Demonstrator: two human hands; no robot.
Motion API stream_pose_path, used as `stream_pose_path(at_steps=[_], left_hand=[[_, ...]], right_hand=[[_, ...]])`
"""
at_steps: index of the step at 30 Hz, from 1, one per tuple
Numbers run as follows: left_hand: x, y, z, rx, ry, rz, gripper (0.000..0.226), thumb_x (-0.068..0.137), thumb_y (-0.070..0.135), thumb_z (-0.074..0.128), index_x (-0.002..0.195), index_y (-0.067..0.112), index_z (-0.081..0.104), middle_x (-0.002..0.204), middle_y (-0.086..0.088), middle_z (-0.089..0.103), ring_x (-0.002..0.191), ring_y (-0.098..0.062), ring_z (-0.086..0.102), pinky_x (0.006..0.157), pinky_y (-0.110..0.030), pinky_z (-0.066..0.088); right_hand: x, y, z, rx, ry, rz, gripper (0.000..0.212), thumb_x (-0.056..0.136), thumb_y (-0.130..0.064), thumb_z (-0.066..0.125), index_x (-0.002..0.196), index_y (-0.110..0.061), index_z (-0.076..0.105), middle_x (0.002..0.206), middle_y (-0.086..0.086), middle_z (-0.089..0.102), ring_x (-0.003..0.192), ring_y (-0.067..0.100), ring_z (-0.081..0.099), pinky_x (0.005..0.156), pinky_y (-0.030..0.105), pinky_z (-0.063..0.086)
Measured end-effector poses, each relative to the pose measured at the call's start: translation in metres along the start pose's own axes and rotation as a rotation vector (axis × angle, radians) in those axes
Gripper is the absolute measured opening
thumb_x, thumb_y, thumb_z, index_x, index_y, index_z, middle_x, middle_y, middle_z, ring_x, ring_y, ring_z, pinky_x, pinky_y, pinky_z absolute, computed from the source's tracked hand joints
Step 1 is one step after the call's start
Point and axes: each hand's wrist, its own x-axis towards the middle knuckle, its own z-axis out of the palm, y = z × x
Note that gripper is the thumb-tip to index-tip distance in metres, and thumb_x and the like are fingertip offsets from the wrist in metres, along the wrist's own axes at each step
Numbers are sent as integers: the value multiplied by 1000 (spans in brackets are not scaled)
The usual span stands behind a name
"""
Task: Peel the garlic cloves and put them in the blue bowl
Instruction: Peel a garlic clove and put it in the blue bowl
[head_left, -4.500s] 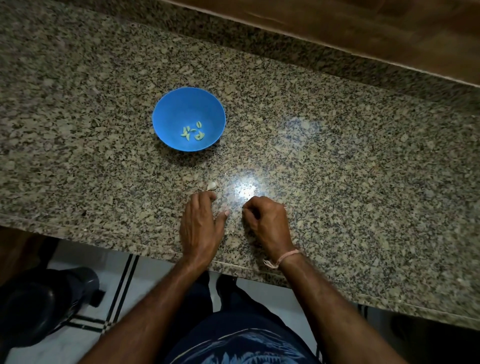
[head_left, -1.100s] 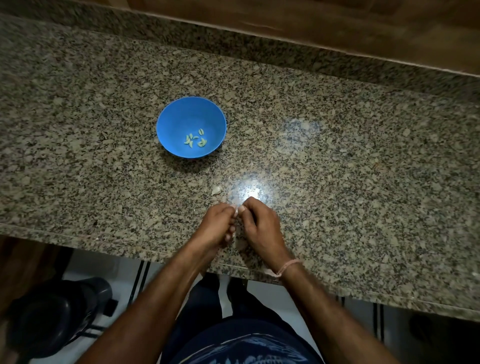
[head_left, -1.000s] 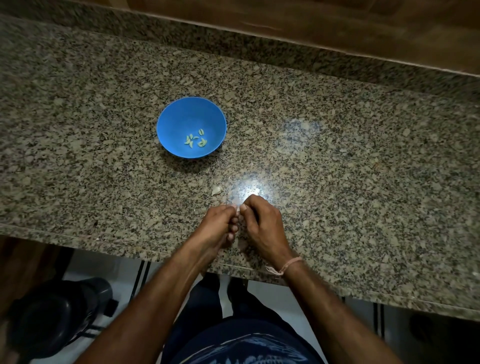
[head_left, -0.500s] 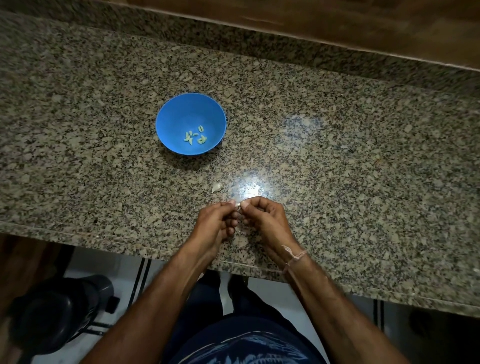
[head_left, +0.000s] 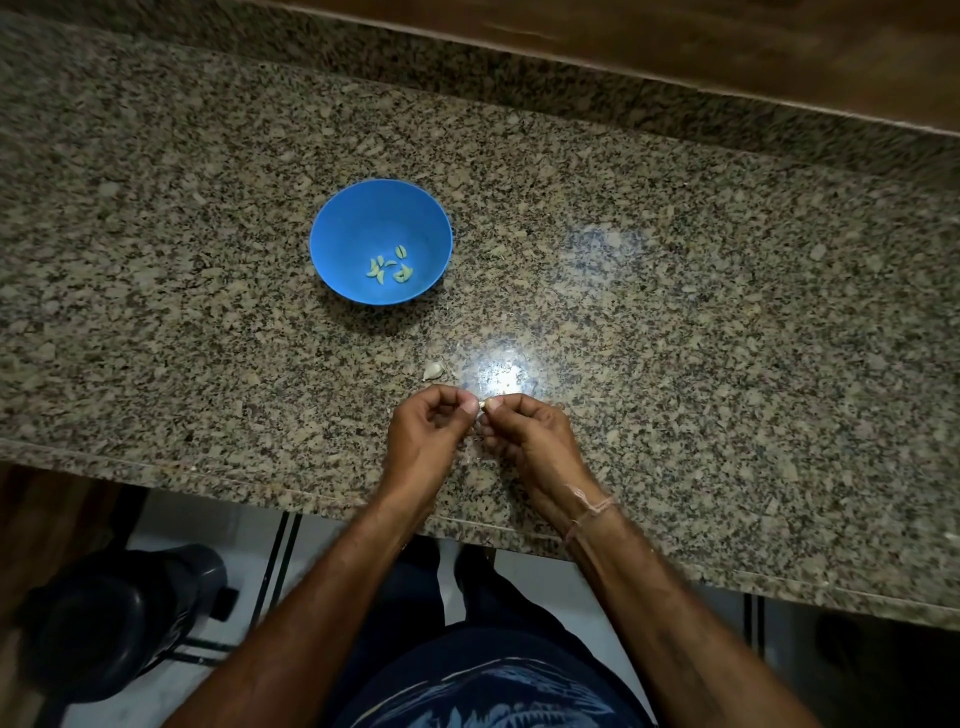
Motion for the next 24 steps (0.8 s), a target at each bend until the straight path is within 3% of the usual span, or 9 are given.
stream_pose_path(at_steps=[5, 8, 10, 12, 15, 17, 19, 22, 24], left_hand=[[1, -3, -5, 243, 16, 157, 4, 97, 18, 70, 95, 19, 73, 89, 4, 75, 87, -13, 72, 78, -29, 59], [1, 0, -4, 46, -30, -84, 10, 100, 18, 67, 97, 12, 74, 78, 4, 73, 69, -8, 65, 62, -20, 52], [-1, 2, -2, -156, -81, -278, 12, 101, 18, 65, 98, 10, 74, 76, 0, 68, 65, -10, 57, 58, -22, 46], [-4, 5, 1, -127, -56, -213, 12, 101, 17, 65, 95, 11, 73, 79, 0, 69, 66, -8, 60, 58, -22, 48], [-4, 4, 1, 304, 63, 171, 7, 100, 19, 66, 95, 16, 70, 87, 7, 72, 80, -5, 68, 68, -20, 55], [-1, 3, -2, 305, 40, 188, 8, 100, 23, 66, 97, 17, 71, 91, 6, 74, 88, -10, 71, 75, -26, 58], [0, 4, -3, 103, -36, 42, 16, 103, 26, 62, 99, 13, 71, 88, 1, 75, 84, -14, 72, 75, -30, 60], [-3, 11, 0, -166, -130, -181, 17, 105, 17, 58, 96, 9, 69, 75, 1, 70, 70, -11, 63, 61, -21, 53], [-5, 12, 2, -143, -120, -150, 14, 105, 17, 58, 97, 9, 68, 80, -1, 71, 72, -11, 64, 62, -20, 53]], right_hand=[[-3, -4, 2, 86, -18, 146, 9, 98, -7, 66, 101, 1, 69, 80, 8, 70, 67, 15, 63, 69, 27, 55], [-4, -1, 0, -245, 36, -133, 15, 97, -12, 70, 98, 2, 70, 87, 14, 73, 74, 20, 67, 71, 29, 59], [-4, -2, 1, -392, 57, -271, 15, 97, -14, 71, 95, 1, 70, 87, 13, 73, 76, 19, 69, 70, 26, 59], [-4, -5, 3, -287, 49, -165, 13, 98, -10, 68, 94, 2, 69, 81, 10, 71, 69, 14, 65, 63, 22, 56], [-5, -11, 7, 141, 6, 233, 6, 98, -4, 64, 99, 0, 68, 79, 7, 69, 64, 13, 63, 58, 20, 55], [-6, -9, 8, 307, -8, 325, 7, 98, -5, 64, 102, 0, 67, 80, 7, 70, 65, 13, 64, 59, 21, 56], [-8, -7, 10, 256, -19, 225, 7, 99, -6, 64, 101, 0, 66, 82, 8, 70, 68, 14, 65, 64, 21, 58], [-10, -7, 8, -110, 17, -83, 16, 99, -10, 66, 99, 6, 67, 85, 10, 71, 76, 17, 67, 71, 26, 59], [-8, -11, 7, -132, 22, -73, 11, 99, -8, 65, 95, 1, 69, 79, 6, 70, 70, 12, 64, 65, 23, 55]])
